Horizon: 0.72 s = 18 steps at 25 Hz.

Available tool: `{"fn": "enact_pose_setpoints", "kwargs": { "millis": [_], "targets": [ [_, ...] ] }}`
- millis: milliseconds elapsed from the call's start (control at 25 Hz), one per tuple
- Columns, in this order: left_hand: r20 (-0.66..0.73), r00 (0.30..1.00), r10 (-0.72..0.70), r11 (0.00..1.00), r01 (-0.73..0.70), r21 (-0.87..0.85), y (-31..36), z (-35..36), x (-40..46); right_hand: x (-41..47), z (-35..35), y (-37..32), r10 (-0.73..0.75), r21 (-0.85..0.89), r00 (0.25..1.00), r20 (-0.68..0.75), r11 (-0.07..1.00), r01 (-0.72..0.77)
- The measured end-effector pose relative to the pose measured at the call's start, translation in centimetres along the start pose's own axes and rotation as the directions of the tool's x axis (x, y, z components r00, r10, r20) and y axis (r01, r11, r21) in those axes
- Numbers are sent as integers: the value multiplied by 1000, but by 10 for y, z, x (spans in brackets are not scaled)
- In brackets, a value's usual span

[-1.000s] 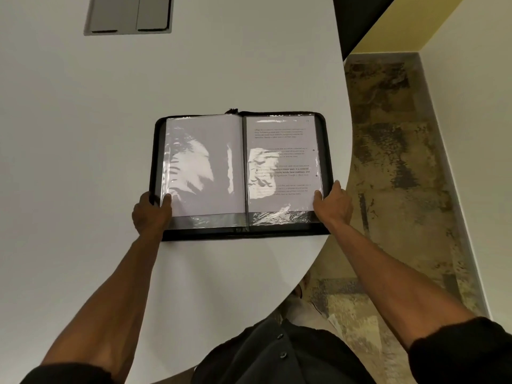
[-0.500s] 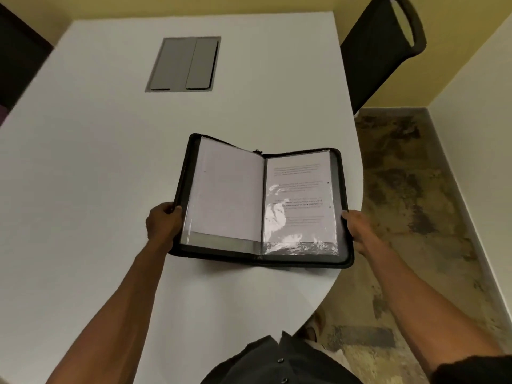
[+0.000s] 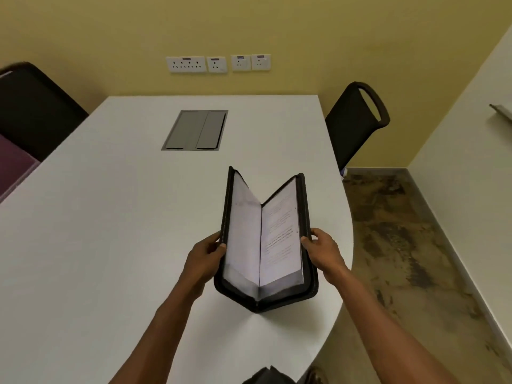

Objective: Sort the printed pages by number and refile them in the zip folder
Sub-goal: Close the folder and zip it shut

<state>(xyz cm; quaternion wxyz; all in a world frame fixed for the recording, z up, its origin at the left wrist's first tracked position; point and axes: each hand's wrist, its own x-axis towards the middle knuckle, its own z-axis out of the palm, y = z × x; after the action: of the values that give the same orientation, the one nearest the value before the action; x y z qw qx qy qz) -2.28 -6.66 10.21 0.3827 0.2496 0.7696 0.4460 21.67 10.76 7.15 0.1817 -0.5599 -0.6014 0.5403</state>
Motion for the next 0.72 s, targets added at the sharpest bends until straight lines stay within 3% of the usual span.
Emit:
{"fn": "enact_pose_setpoints", "kwargs": {
  "millis": [240, 440, 720],
  "targets": [
    [19, 995, 101, 995, -101, 7, 18, 53, -32, -22, 36, -37, -117, -97, 990, 74, 988, 124],
    [64, 988, 142, 988, -145, 46, 14, 72, -46, -39, 62, -58, -100, -26, 987, 125, 994, 104],
    [97, 981, 168, 966, -183, 180, 11, 76, -65, -30, 73, -69, -71, -354, 993, 91, 930, 98]
  ]
}}
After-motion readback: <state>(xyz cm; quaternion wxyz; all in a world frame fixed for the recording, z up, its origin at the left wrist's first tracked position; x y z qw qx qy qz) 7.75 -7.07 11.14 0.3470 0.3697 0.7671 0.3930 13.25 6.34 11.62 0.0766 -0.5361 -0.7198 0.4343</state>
